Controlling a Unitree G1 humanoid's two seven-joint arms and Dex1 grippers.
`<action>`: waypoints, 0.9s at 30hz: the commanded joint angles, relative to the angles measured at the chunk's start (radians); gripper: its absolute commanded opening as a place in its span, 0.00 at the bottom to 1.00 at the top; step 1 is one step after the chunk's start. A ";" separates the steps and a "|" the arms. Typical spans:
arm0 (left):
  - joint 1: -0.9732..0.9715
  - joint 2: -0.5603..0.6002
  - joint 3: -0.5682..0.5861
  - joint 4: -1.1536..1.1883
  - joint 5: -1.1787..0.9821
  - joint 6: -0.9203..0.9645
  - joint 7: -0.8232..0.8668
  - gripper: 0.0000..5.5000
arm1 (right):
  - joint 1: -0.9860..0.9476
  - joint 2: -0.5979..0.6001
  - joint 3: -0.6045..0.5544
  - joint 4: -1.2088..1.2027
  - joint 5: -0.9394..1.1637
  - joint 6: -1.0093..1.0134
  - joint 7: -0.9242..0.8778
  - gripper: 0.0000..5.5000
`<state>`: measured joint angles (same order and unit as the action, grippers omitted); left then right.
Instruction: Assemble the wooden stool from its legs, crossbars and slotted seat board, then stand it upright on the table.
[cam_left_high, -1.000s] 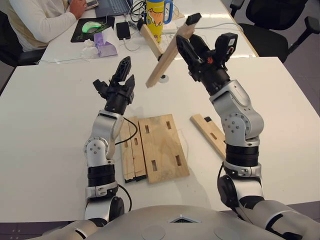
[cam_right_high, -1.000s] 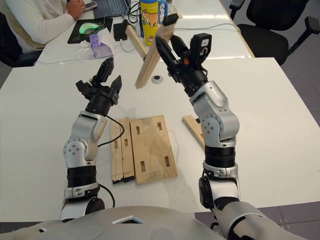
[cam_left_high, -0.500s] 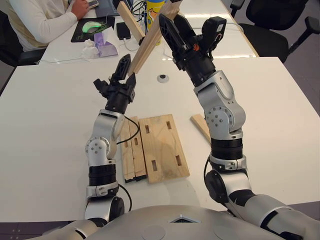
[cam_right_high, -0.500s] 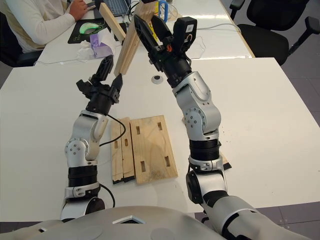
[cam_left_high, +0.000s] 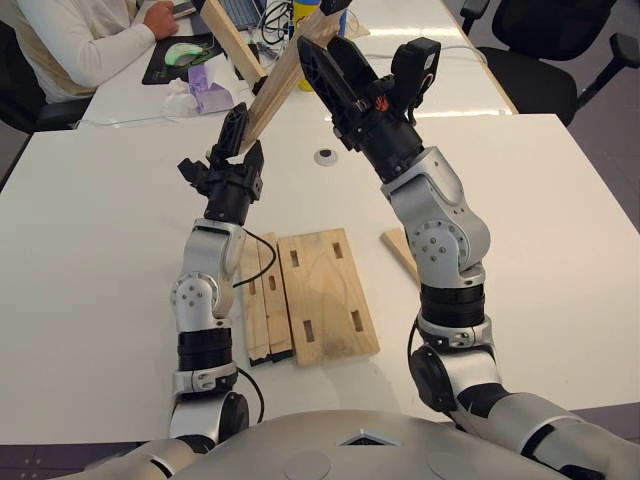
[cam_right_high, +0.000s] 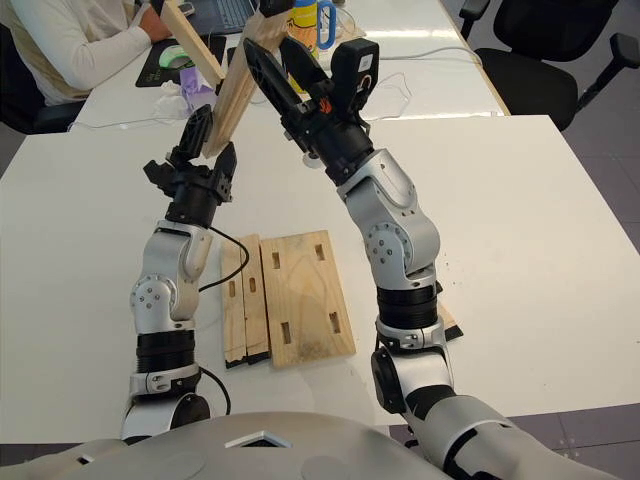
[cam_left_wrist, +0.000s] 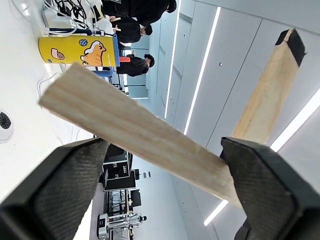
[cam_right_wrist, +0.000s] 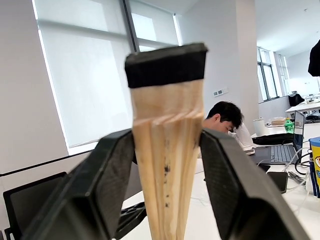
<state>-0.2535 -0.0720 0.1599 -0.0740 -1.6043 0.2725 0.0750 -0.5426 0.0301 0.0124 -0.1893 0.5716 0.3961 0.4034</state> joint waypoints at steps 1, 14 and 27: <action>-0.015 -0.138 0.029 0.000 -0.010 -0.033 -0.016 0.76 | 0.062 -0.078 -0.009 -0.012 0.019 0.028 0.072 0.37; -0.038 -0.126 0.074 0.004 0.018 -0.019 -0.034 0.76 | 0.143 -0.234 0.020 -0.054 0.036 0.041 0.267 0.37; -0.028 -0.125 0.078 -0.007 0.040 0.022 -0.029 0.61 | 0.072 -0.324 0.005 0.109 -0.075 -0.105 0.369 0.37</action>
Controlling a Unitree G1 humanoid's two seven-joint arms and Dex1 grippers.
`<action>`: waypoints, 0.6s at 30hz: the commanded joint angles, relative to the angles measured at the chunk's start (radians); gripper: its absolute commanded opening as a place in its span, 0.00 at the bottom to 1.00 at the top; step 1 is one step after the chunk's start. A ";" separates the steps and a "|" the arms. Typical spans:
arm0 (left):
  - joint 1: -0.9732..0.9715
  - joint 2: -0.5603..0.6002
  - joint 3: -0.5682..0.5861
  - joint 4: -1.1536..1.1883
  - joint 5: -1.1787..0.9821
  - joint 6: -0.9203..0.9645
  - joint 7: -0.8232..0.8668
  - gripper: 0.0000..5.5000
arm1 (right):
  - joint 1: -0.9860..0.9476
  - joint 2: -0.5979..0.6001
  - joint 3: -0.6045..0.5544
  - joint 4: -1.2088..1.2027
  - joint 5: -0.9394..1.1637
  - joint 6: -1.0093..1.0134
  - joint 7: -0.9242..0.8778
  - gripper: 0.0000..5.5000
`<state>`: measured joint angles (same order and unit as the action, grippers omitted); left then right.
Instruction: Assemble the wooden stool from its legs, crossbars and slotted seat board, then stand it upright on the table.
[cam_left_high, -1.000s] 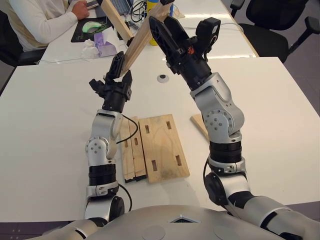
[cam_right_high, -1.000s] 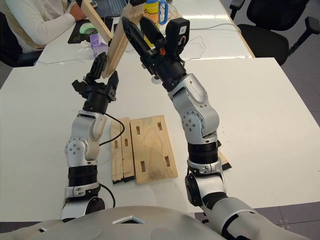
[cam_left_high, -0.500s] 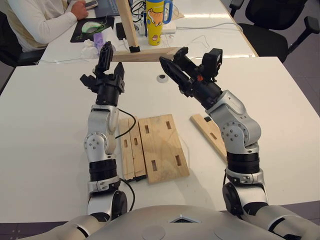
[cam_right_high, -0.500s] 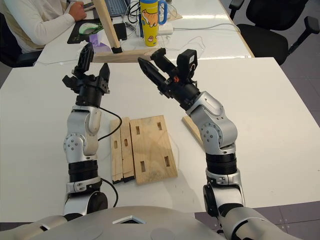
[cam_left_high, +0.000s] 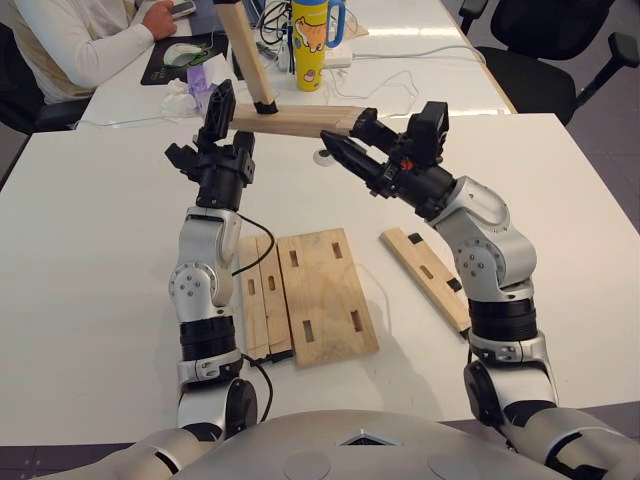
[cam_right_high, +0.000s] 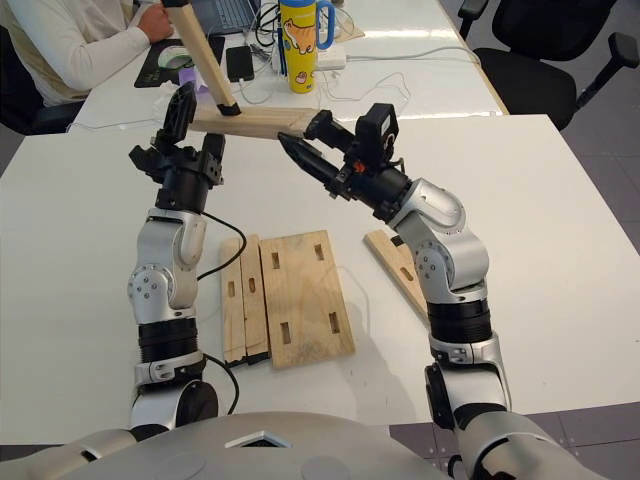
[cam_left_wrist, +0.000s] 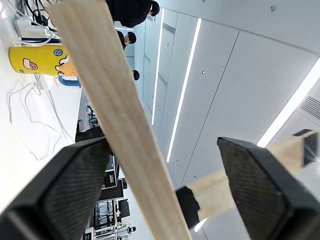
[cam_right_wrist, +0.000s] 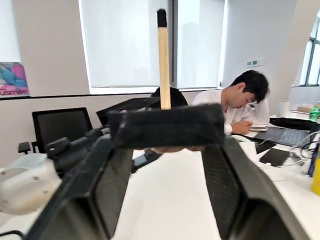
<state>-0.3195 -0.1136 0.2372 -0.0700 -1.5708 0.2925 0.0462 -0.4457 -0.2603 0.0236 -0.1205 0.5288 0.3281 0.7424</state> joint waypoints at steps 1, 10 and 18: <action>0.037 -0.083 0.001 -0.012 0.008 0.004 -0.001 0.59 | -0.025 -0.038 -0.003 0.042 -0.031 -0.038 0.042 0.37; 0.028 -0.083 0.002 -0.006 0.019 0.013 -0.003 0.33 | 0.002 -0.066 0.034 0.013 -0.022 -0.035 0.120 0.37; 0.028 -0.079 0.004 -0.005 0.027 0.021 -0.006 0.23 | -0.018 -0.077 0.023 0.057 -0.061 -0.080 0.122 0.37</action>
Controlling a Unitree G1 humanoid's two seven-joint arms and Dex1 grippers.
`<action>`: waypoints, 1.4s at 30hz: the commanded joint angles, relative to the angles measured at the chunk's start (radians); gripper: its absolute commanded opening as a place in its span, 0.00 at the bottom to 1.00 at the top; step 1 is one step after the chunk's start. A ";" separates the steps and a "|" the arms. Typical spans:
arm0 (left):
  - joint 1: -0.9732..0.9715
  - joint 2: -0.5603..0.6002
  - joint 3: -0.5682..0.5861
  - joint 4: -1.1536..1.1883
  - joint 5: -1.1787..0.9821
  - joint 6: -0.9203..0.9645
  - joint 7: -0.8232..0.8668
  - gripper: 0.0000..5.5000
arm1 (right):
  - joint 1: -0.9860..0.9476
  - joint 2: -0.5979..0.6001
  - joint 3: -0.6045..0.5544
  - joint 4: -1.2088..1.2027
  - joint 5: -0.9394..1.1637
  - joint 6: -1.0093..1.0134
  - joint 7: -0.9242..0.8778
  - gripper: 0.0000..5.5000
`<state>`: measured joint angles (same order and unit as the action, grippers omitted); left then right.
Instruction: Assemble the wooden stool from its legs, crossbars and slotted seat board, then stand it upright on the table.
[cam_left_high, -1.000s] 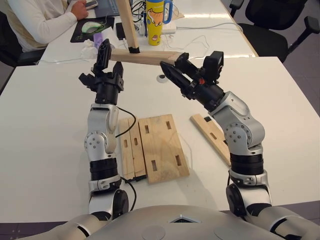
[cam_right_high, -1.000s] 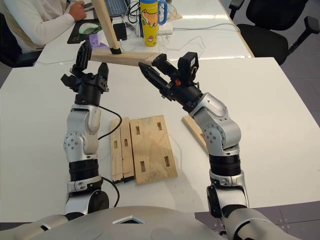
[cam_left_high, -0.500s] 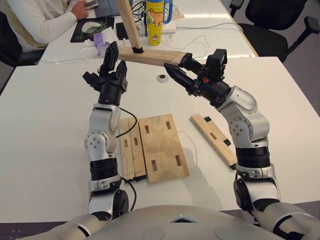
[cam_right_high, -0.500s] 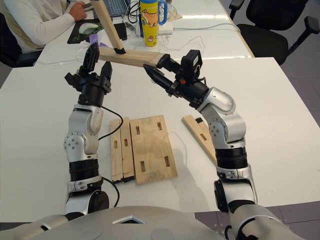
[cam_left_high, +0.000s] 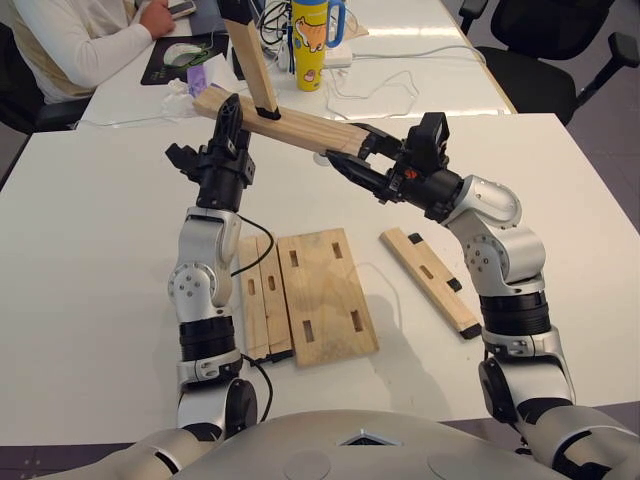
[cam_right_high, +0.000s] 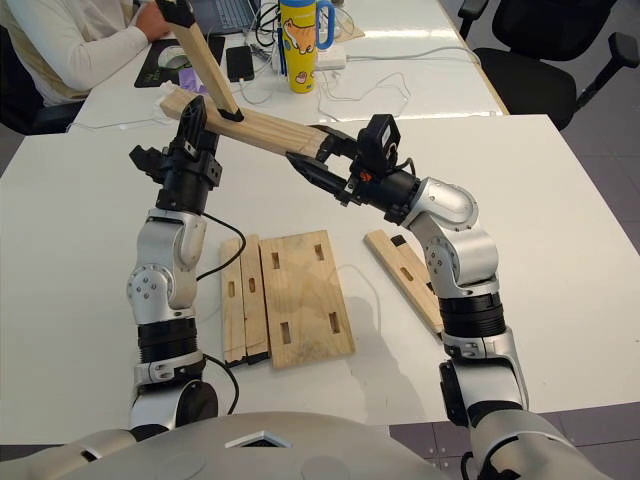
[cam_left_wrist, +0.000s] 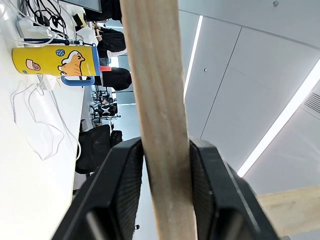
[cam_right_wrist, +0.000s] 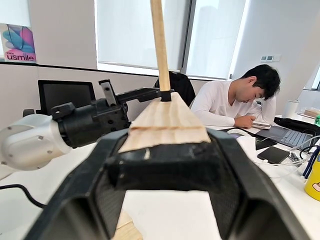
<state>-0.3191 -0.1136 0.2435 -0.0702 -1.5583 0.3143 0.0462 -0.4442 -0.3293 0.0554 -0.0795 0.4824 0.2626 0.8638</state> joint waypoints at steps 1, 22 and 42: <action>0.026 -0.078 -0.002 -0.004 0.017 -0.001 -0.007 0.22 | -0.021 -0.011 -0.007 0.020 -0.019 -0.017 0.004 0.37; 0.146 0.090 0.112 -0.120 0.194 0.016 0.041 0.19 | 0.024 -0.176 -0.014 0.069 -0.044 0.078 0.091 0.55; 0.279 0.054 0.116 -0.329 0.217 0.016 0.147 0.19 | 0.364 -0.450 0.322 -0.017 -0.375 -0.309 0.482 0.55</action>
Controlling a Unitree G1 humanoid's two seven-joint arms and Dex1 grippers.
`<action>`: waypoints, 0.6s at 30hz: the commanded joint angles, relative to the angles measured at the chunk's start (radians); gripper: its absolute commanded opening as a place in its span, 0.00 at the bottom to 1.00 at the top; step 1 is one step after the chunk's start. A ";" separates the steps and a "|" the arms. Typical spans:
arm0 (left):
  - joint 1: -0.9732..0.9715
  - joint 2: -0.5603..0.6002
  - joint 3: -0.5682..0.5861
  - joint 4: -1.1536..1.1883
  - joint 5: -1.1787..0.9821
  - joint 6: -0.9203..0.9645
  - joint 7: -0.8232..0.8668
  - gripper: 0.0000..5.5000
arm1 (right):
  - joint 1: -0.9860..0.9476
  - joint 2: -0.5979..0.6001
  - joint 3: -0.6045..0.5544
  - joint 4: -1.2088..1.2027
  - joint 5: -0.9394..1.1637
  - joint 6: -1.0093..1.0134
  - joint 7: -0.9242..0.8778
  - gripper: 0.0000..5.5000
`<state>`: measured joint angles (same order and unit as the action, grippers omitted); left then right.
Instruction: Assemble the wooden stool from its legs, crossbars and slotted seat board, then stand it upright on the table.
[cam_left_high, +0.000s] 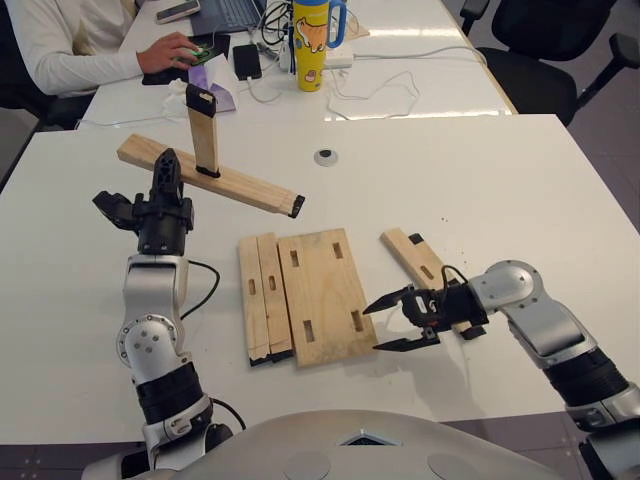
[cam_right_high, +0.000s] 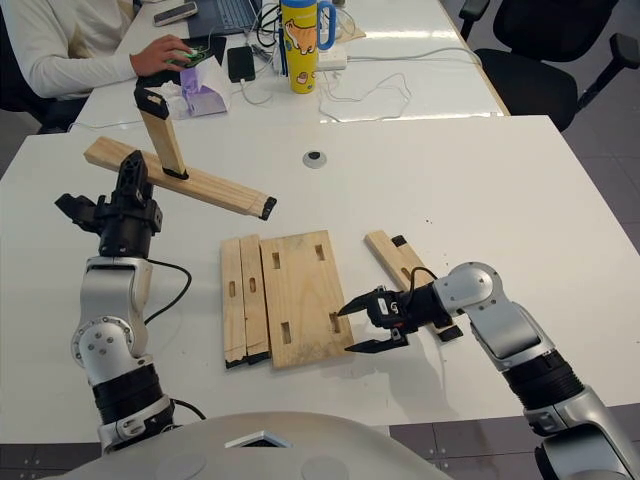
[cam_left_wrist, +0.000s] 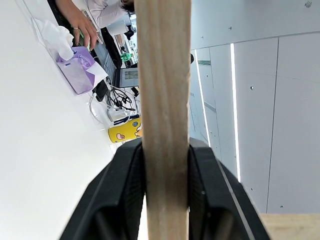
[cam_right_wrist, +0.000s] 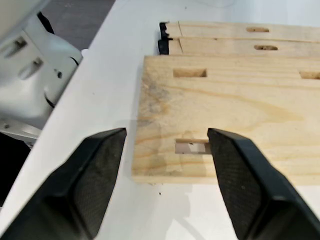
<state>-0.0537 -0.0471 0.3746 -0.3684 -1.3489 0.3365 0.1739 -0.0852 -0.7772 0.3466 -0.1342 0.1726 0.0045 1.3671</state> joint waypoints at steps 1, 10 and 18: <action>0.015 -0.013 -0.017 -0.036 0.006 -0.005 0.023 0.19 | 0.004 -0.004 0.043 0.054 -0.090 -0.068 -0.026 0.55; 0.000 0.023 -0.031 -0.074 -0.039 0.032 0.088 0.19 | 0.088 0.025 0.083 0.018 -0.177 -0.072 -0.142 0.55; -0.017 0.041 -0.039 -0.063 -0.051 0.042 0.099 0.19 | 0.108 0.055 0.126 0.059 -0.296 0.033 -0.271 0.55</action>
<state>-0.0450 -0.0189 0.3404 -0.4273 -1.3867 0.3746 0.2710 -0.0045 -0.7184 0.4466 -0.1226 -0.0612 -0.0711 1.1155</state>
